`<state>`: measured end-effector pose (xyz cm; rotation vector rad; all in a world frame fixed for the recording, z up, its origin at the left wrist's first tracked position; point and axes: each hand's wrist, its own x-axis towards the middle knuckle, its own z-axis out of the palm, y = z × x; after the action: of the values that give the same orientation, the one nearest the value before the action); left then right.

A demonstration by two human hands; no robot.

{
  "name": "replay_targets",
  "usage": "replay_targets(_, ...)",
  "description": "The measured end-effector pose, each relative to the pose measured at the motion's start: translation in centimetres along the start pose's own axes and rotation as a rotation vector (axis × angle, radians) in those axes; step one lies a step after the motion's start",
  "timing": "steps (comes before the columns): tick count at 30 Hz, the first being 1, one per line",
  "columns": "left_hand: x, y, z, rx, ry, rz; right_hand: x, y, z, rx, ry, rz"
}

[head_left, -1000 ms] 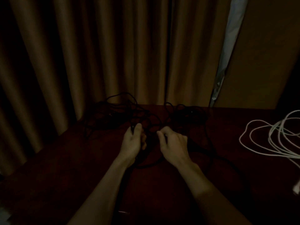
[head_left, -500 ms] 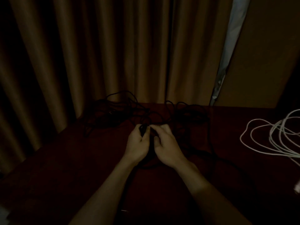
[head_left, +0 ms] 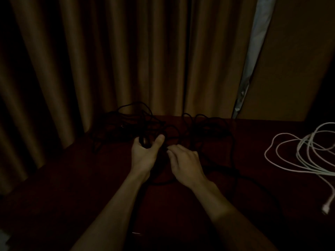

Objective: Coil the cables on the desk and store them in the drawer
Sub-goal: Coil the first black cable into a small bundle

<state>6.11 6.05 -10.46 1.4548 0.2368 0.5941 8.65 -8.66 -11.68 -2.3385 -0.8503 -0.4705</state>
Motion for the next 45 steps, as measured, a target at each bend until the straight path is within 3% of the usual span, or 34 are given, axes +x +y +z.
replay_targets(7, 0.0, -0.1, 0.3, 0.01, -0.022, 0.023, -0.4, -0.3, 0.9, 0.137, -0.039, -0.179)
replay_targets(11, -0.2, 0.1, 0.2, -0.072, -0.017, 0.032, -0.4, -0.4, 0.3, 0.179, -0.104, -0.14)
replay_targets(16, 0.6, 0.7, -1.0, -0.391, 0.056, -0.19, -0.1, 1.1, -0.6, 0.108, -0.124, -0.029)
replay_targets(25, 0.5, 1.0, -1.7, -0.326, 0.03, -0.197, 0.1, 3.1, -2.7, 0.223, -0.308, 0.061)
replay_targets(28, 0.5, 1.1, -1.8, -0.3, -0.006, -0.198, 0.0, 3.6, -2.8, 0.223, -0.256, 0.071)
replay_targets(33, -0.8, 1.5, -0.6, -0.04, -0.204, -0.114, 0.2, 2.7, -2.3, 0.321, 0.03, 0.058)
replay_targets(37, -1.3, 1.4, 0.1, 0.07, -0.315, -0.064, 0.6, 1.8, -1.6, 0.386, 0.164, 0.033)
replay_targets(43, -1.6, 1.3, 0.0, 0.158, -0.577, -0.03, 0.8, 1.1, -0.7, 0.482, 0.165, 0.023)
replay_targets(45, -1.4, 1.0, -0.1, 0.12, -0.571, -0.043, 0.9, 1.2, -0.8, 0.514, 0.121, 0.061)
